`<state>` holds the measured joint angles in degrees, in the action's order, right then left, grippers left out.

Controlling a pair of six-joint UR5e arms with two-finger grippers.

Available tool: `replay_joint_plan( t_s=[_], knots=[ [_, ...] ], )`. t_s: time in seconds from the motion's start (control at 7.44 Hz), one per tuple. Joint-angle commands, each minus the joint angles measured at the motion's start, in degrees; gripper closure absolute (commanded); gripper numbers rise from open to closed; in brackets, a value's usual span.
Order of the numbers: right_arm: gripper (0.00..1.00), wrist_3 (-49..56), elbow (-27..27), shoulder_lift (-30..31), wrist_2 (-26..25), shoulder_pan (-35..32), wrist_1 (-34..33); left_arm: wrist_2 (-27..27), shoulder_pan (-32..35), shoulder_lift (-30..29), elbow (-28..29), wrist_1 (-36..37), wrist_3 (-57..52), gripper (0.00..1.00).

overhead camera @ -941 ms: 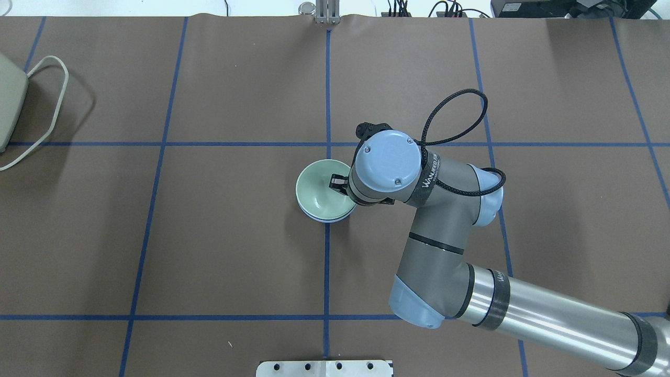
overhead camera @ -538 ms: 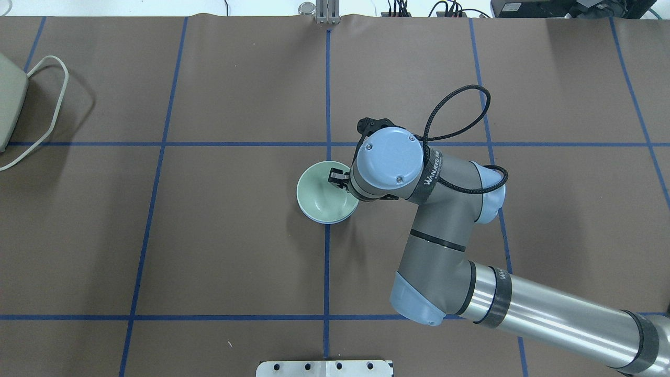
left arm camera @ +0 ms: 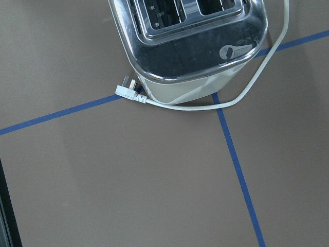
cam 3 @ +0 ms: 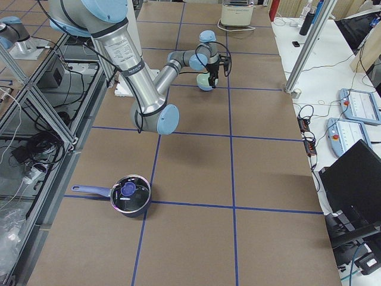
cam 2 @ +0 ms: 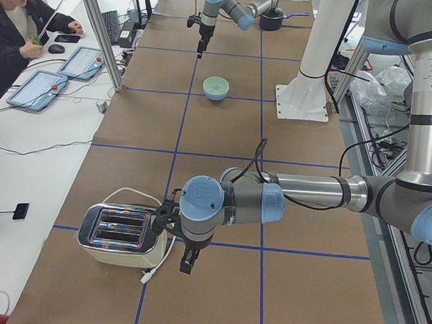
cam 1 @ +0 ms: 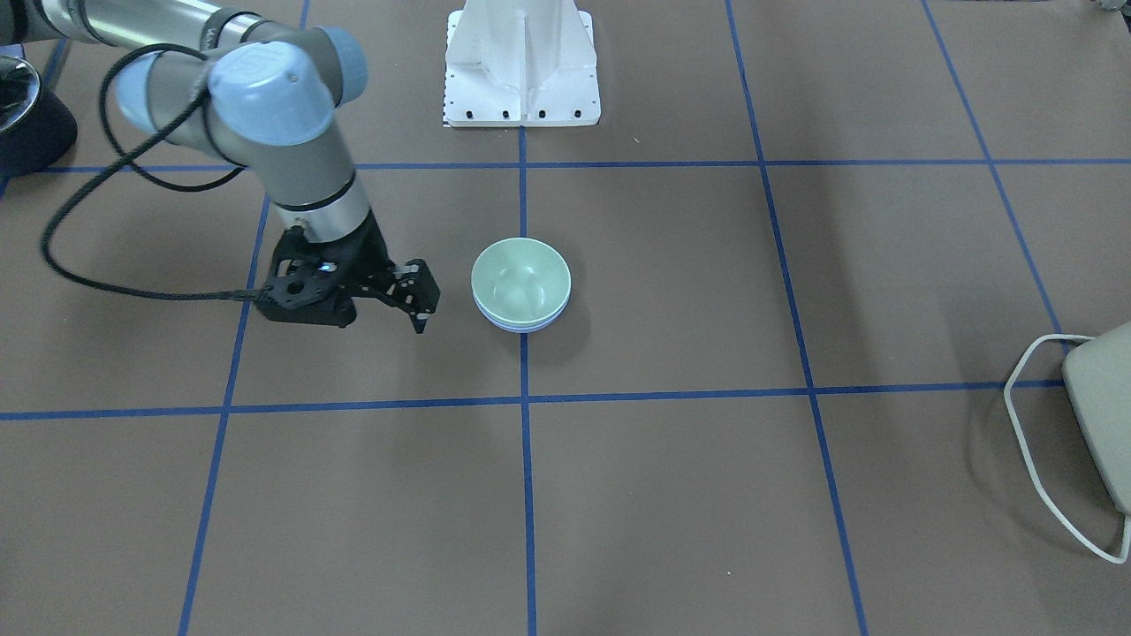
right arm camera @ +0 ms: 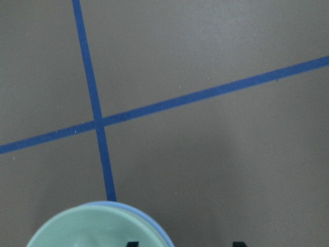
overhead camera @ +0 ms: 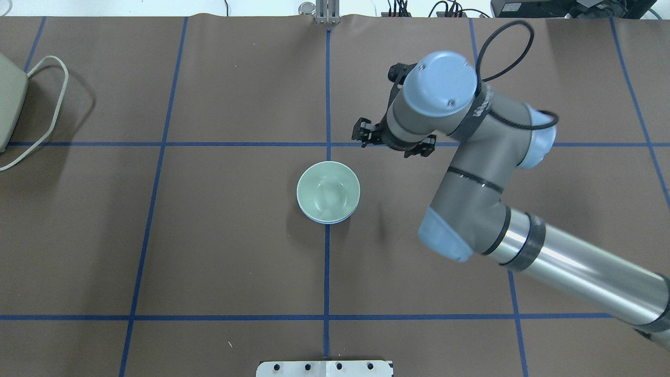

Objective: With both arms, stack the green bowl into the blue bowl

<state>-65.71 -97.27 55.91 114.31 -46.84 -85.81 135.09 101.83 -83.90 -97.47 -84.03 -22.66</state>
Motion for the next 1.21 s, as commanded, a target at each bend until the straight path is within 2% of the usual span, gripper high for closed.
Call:
replay_joint_plan(
  t_s=[0.0,0.13,0.54,0.81,1.08],
  knots=[
    [0.00,21.2,0.0,6.5,10.4,-14.1,0.0,0.0,-3.5,-0.1,-2.4,-0.1,8.8,0.00],
    [0.00,29.2,0.0,10.4,12.0,-18.4,-0.1,0.0,-5.4,0.0,-4.6,-0.2,13.1,0.00],
    [0.00,58.5,0.2,25.9,13.0,-32.7,-0.1,0.1,-6.5,-0.6,-5.8,-2.4,13.5,0.00],
    [0.00,69.4,0.2,37.5,13.2,-39.9,0.7,-0.1,-7.4,-0.2,-5.7,-2.9,13.3,0.00],
    [0.00,71.5,0.4,43.9,13.0,-45.2,0.8,-0.1,-7.5,0.1,-4.5,-4.6,13.0,0.00]
  ],
)
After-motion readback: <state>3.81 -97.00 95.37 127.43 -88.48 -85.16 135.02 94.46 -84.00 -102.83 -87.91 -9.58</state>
